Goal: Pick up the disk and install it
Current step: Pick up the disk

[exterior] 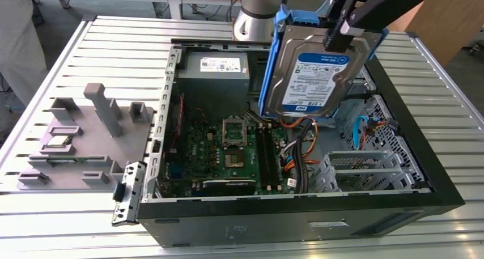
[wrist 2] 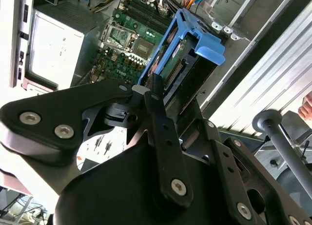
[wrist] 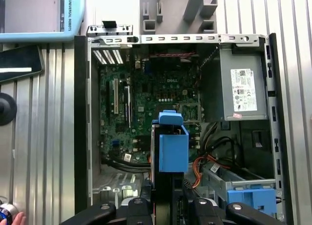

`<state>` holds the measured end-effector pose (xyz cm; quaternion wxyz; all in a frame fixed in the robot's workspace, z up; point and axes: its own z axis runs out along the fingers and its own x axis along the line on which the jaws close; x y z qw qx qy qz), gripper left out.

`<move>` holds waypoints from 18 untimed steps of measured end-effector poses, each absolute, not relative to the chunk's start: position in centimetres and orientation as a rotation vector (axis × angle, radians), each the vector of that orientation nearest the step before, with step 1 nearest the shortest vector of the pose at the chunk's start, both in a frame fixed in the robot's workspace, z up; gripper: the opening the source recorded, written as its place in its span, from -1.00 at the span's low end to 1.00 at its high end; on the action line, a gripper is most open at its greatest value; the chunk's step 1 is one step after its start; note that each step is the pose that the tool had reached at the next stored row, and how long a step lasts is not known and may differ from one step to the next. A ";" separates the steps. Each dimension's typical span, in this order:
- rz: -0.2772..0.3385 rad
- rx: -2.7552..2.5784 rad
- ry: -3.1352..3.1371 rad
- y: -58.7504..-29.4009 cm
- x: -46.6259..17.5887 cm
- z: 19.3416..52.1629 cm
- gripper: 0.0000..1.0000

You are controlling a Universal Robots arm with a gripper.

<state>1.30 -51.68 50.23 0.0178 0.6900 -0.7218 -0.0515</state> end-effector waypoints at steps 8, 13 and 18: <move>-0.160 2.139 -2.247 -52.4 2.1 50.2 -0.30; -0.160 2.136 -2.250 -52.9 2.5 50.1 -0.30; -0.160 2.133 -2.252 -53.6 2.9 50.1 -0.30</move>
